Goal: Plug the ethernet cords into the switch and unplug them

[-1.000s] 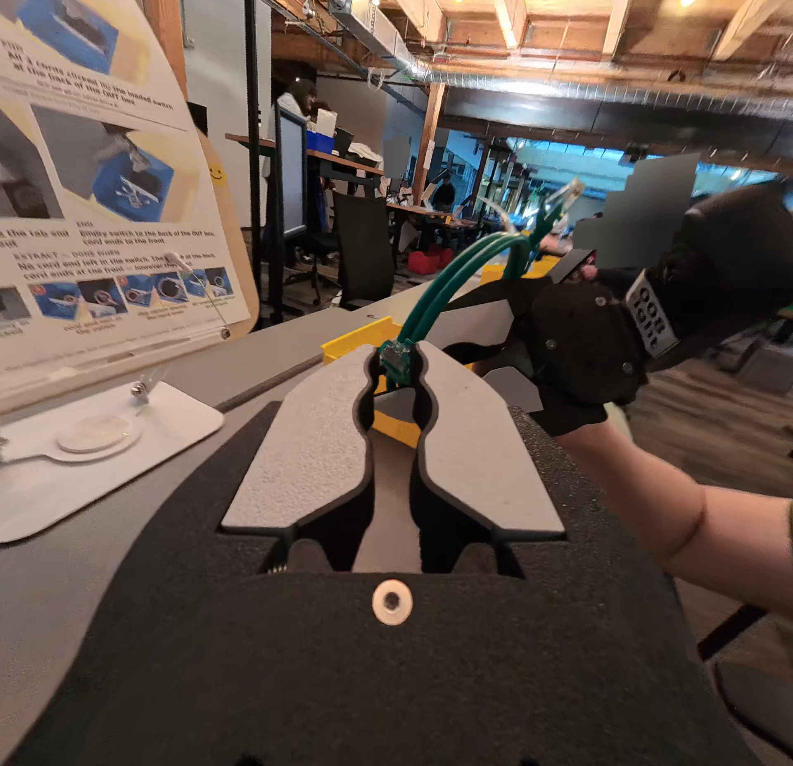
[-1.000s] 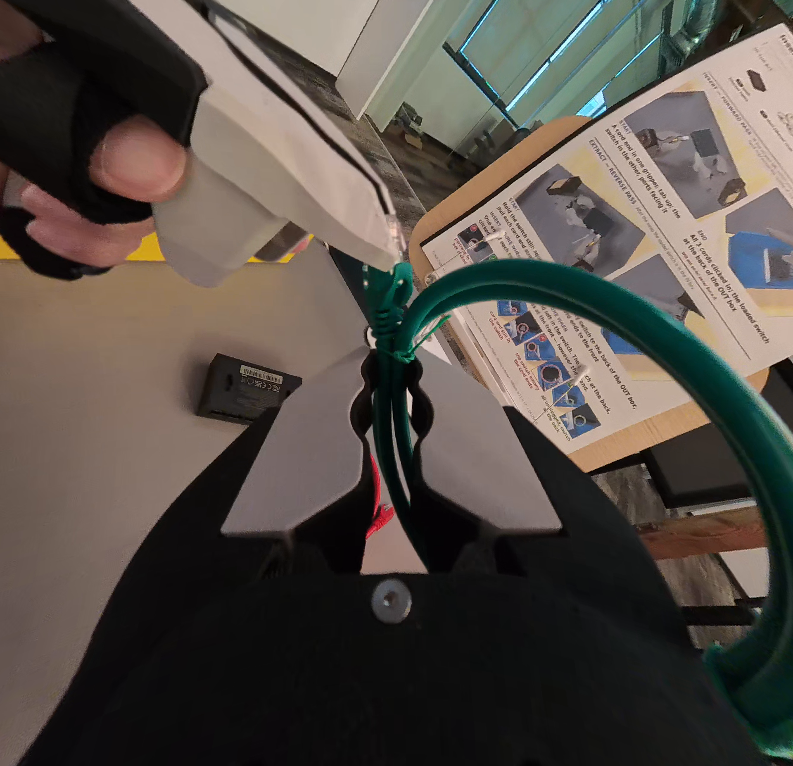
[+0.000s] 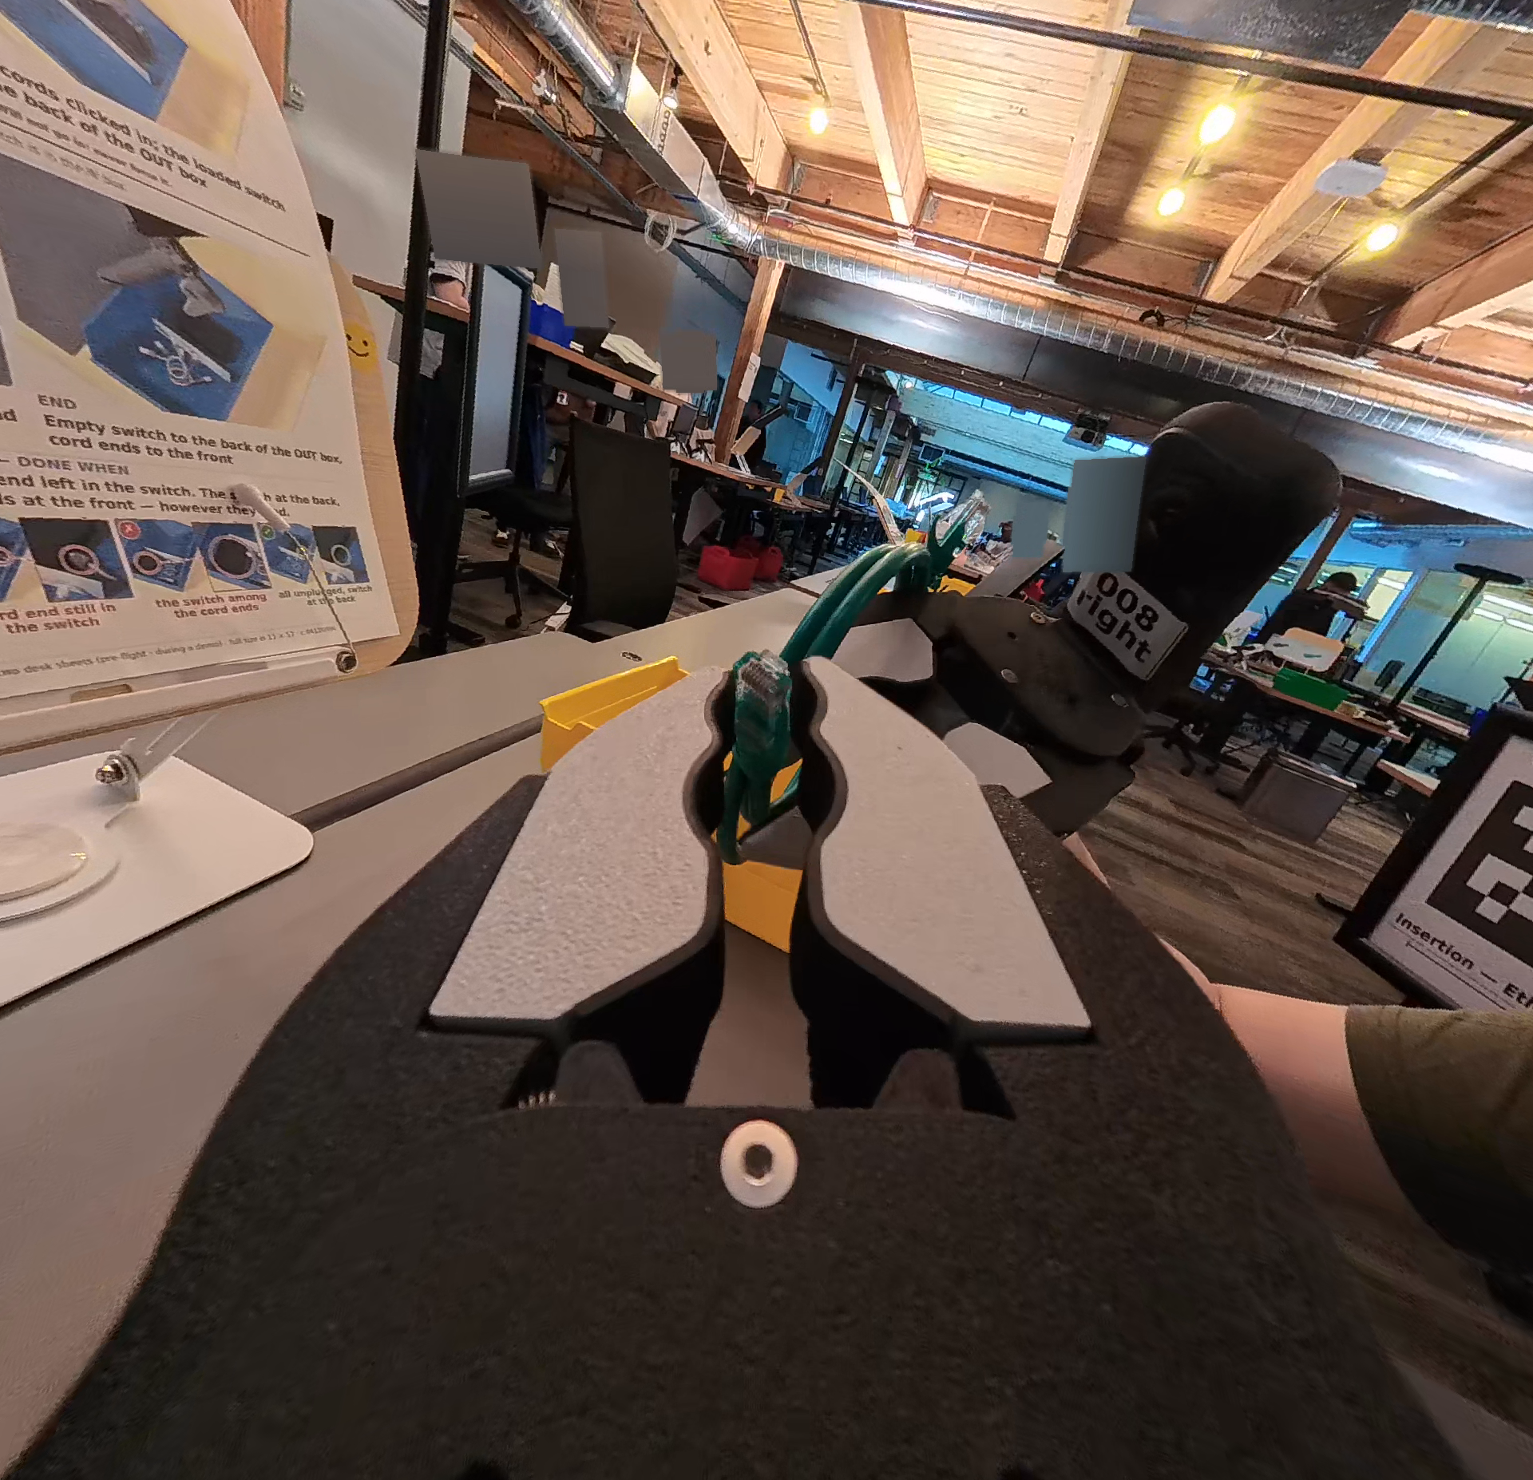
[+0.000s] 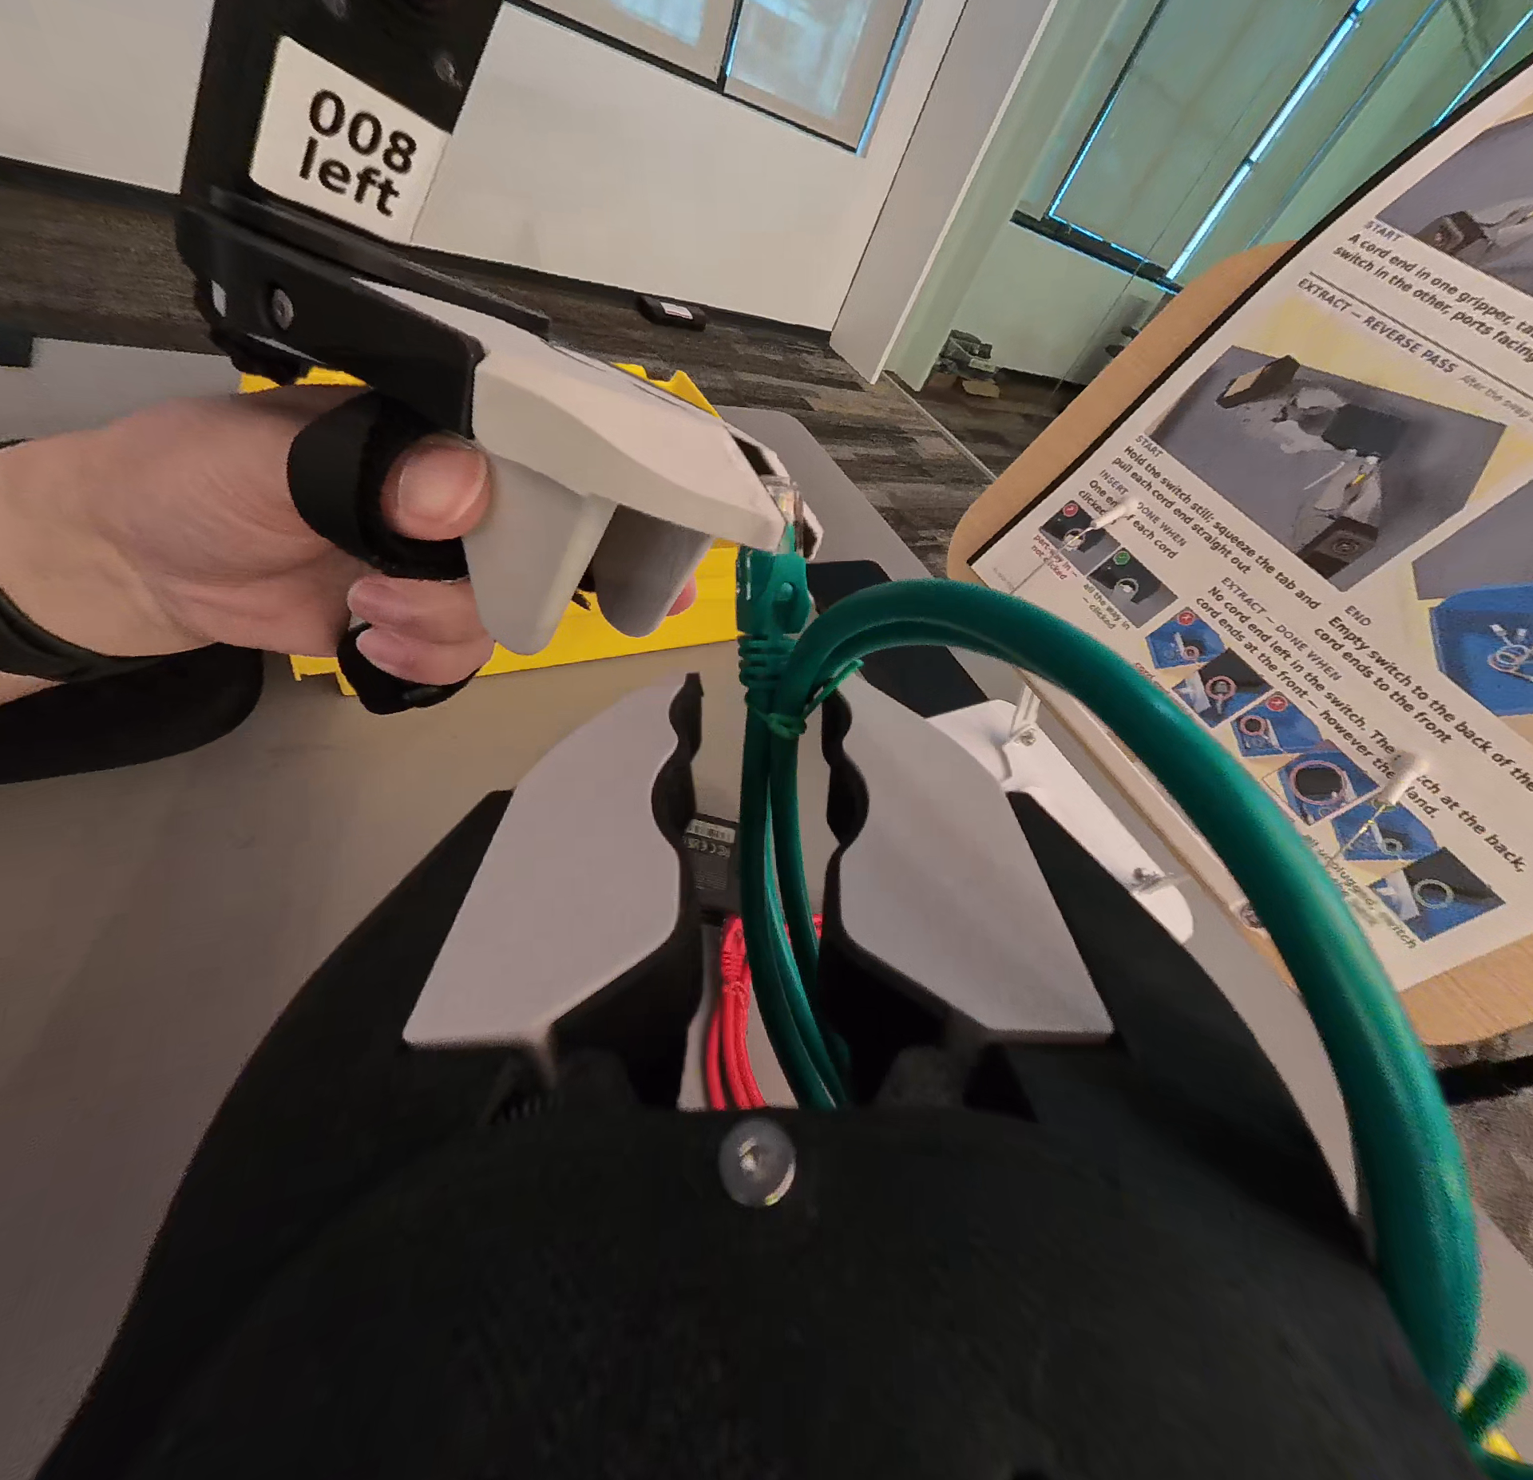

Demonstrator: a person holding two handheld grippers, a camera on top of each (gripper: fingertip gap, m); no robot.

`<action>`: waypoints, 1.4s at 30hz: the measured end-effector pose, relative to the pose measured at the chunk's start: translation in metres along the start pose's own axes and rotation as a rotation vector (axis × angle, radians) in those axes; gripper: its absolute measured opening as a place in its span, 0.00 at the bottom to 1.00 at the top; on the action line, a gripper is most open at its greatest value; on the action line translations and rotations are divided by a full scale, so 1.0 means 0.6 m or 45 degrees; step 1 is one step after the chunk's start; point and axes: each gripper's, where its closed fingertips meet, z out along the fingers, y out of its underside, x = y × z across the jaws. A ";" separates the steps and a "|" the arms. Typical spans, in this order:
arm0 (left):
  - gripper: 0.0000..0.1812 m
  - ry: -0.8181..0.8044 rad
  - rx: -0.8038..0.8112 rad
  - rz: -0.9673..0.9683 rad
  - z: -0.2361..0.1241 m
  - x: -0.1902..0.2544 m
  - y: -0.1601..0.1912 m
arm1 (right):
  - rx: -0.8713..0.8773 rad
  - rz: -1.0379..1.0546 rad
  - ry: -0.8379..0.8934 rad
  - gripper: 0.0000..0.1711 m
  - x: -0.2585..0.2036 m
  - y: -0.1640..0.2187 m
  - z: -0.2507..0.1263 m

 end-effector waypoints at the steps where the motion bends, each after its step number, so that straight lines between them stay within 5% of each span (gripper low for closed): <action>1: 0.07 0.000 0.001 0.001 0.000 0.000 0.000 | 0.006 0.011 -0.009 0.17 -0.001 -0.001 0.000; 20: 0.07 0.031 -0.020 -0.029 0.002 0.001 0.004 | 0.036 0.082 0.011 0.10 0.012 -0.009 -0.011; 24: 0.24 -0.067 -0.129 0.055 -0.012 -0.018 -0.003 | -0.021 0.089 0.063 0.10 0.033 0.003 -0.018; 27: 0.27 -0.316 -0.273 0.248 -0.042 -0.063 -0.005 | -0.082 0.112 0.123 0.10 0.066 0.018 -0.032; 36: 0.35 -0.760 -0.939 0.419 -0.055 -0.181 0.185 | -0.153 0.131 0.253 0.10 0.131 0.037 -0.076; 42: 0.43 -0.907 -1.033 0.426 -0.071 -0.203 0.269 | -0.129 0.134 0.269 0.10 0.141 0.029 -0.094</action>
